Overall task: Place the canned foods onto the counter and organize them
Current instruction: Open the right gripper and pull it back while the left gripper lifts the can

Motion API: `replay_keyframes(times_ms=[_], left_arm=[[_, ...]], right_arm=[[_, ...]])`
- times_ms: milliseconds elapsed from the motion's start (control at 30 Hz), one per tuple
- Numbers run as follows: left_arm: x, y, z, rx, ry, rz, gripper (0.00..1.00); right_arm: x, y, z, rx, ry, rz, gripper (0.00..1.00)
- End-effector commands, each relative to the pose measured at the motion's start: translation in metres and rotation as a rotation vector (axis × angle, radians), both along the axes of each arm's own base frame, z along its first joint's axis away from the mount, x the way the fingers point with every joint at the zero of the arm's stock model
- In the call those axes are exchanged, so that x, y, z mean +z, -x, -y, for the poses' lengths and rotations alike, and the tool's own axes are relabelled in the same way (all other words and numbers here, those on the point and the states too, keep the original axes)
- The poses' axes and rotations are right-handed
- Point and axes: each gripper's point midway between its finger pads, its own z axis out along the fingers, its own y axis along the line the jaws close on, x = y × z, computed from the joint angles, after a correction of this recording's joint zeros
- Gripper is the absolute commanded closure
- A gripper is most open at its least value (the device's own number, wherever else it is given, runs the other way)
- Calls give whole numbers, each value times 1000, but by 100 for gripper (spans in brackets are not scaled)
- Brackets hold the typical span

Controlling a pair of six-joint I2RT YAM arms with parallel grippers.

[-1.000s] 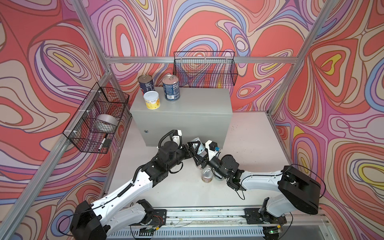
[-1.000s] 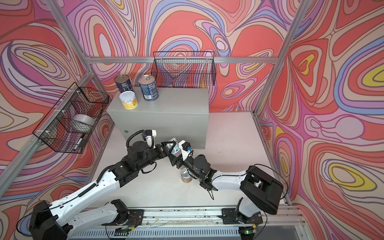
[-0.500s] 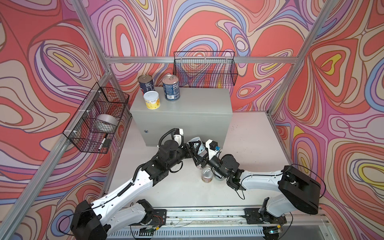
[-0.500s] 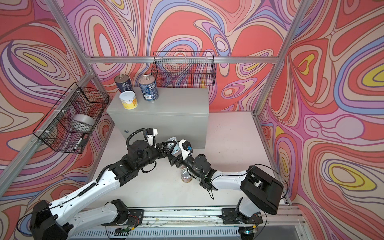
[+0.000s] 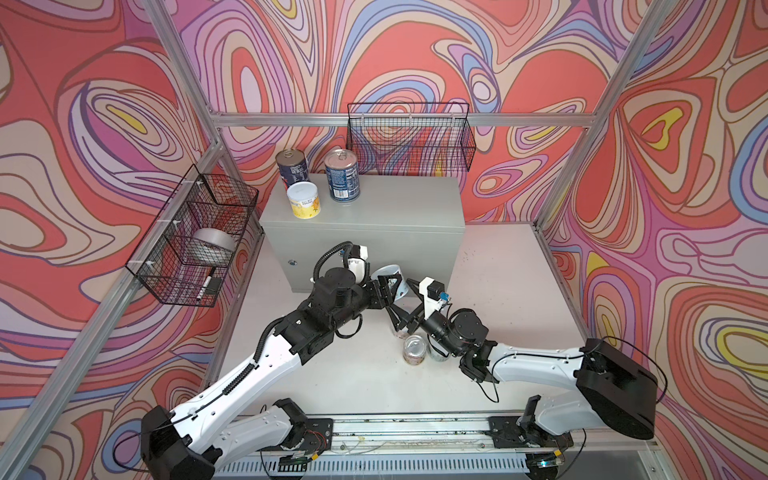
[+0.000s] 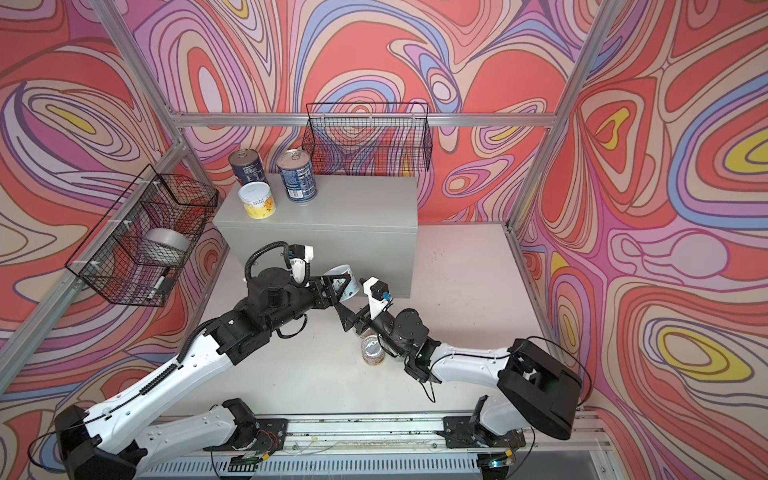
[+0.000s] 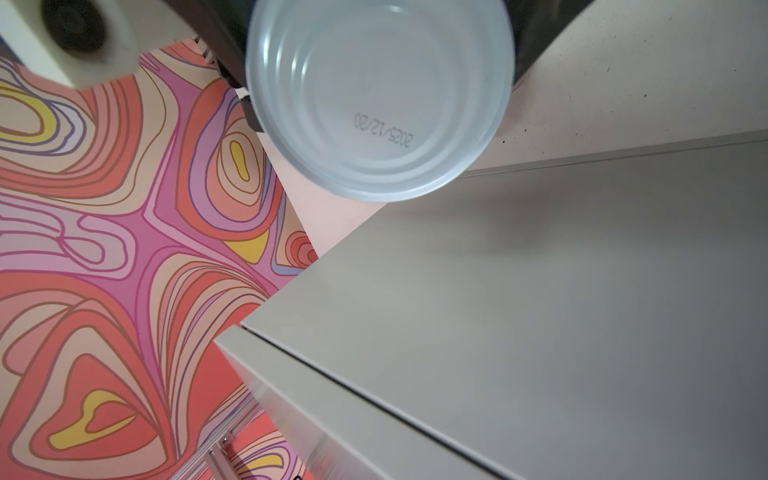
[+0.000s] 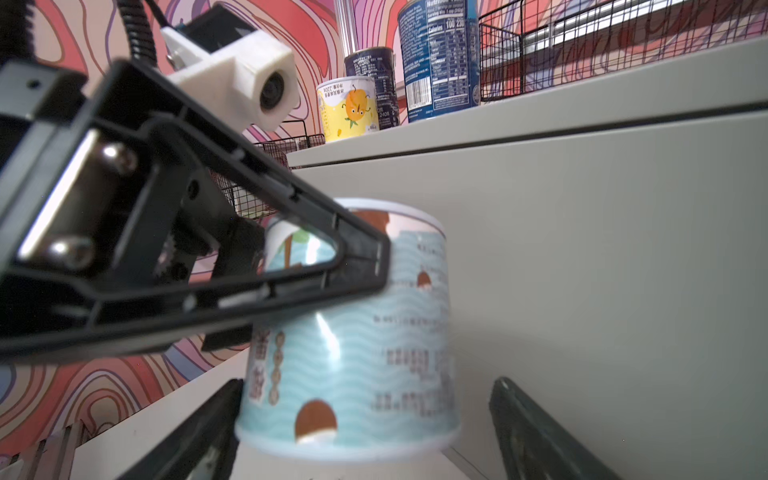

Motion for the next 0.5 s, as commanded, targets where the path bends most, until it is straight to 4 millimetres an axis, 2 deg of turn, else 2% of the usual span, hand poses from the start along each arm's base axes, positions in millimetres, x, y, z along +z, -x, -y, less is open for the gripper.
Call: replay_keyframes(times_ms=[0, 333, 467], left_arm=[[48, 0, -10, 26, -4, 116, 61], [119, -18, 15, -51, -86, 270, 61], [141, -30, 22, -56, -166, 312, 62]], right_arm=[[-19, 1, 19, -65, 67, -42, 6], [-31, 18, 62, -121, 32, -142, 7], [-31, 23, 74, -136, 34, -144, 7]])
